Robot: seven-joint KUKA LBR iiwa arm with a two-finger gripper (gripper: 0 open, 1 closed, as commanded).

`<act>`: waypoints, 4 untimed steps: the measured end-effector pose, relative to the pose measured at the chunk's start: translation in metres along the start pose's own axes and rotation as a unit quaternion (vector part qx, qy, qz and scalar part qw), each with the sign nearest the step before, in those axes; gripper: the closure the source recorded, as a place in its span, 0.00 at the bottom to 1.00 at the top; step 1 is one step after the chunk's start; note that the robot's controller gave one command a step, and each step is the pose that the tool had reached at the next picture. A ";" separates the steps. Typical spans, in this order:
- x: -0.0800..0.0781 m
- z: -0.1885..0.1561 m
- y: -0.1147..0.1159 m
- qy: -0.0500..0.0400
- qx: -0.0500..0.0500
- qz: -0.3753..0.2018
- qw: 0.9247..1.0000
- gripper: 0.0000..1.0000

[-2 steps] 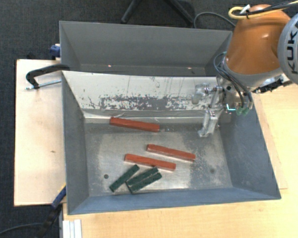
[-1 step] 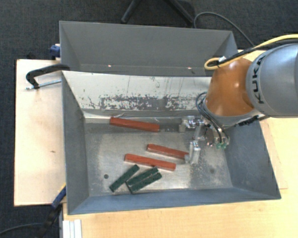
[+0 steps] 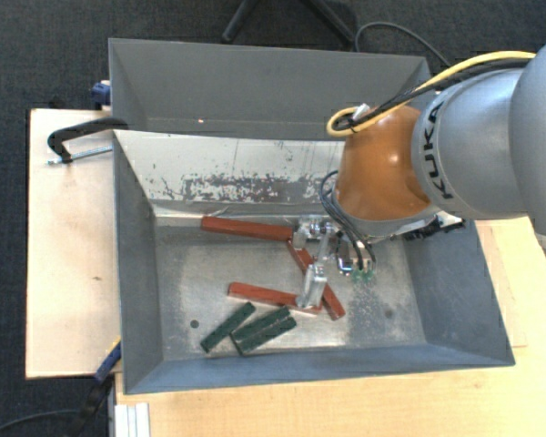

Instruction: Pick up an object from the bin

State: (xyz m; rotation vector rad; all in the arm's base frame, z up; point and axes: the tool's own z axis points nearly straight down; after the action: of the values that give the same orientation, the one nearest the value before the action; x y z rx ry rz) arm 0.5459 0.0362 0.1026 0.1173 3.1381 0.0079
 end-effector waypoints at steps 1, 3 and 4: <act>0.006 -0.003 0.073 -0.002 0.000 -0.085 0.996 0.00; 0.015 0.031 0.049 0.000 0.001 -0.009 1.000 0.00; 0.016 0.032 0.049 0.001 0.002 -0.009 1.000 1.00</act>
Offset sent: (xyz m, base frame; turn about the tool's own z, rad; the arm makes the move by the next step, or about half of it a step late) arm -0.0017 0.0698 0.0027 -0.1679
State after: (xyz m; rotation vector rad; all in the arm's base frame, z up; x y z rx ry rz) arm 0.5335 0.0864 0.0707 0.0882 3.1410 0.0018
